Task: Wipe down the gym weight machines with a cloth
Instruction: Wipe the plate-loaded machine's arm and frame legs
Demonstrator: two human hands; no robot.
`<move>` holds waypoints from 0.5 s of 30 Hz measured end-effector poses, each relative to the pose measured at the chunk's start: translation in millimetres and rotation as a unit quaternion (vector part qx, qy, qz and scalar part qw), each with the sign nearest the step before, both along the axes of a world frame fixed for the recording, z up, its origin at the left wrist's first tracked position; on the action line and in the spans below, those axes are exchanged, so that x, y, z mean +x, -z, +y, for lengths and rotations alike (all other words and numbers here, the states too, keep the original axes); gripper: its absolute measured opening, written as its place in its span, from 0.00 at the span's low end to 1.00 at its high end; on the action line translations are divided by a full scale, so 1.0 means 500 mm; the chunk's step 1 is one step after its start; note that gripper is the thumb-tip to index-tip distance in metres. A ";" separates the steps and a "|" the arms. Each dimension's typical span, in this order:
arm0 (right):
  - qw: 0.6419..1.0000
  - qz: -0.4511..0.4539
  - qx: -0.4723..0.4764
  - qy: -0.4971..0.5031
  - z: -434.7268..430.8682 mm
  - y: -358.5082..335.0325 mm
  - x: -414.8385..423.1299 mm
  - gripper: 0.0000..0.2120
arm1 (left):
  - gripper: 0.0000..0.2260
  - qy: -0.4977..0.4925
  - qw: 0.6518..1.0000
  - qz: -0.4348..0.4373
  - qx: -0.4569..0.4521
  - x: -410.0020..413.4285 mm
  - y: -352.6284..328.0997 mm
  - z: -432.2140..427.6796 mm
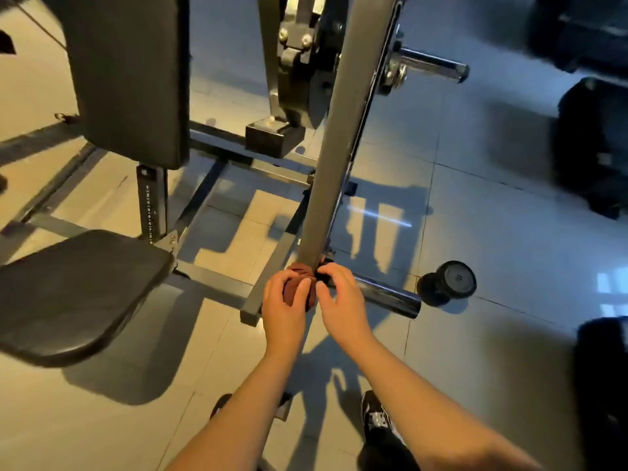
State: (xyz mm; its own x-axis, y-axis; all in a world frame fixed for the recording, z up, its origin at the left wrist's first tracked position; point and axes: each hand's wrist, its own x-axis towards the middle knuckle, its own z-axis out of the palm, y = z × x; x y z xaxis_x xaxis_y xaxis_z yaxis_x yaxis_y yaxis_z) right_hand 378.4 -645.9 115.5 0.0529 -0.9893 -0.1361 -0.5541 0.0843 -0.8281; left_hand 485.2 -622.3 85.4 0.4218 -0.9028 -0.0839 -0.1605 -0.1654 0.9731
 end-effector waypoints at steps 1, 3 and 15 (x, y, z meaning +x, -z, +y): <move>0.999 0.002 0.001 -0.034 -0.002 0.008 -0.012 0.11 | 0.06 -0.034 0.999 0.017 0.034 -0.010 0.022 0.017; 0.996 0.003 0.011 -0.088 -0.002 0.010 -0.033 0.14 | 0.06 -0.094 0.993 0.032 0.068 -0.033 0.033 0.041; 0.978 -0.027 0.050 -0.203 -0.051 -0.002 -0.100 0.22 | 0.18 -0.192 0.979 -0.053 0.039 -0.132 -0.005 -0.006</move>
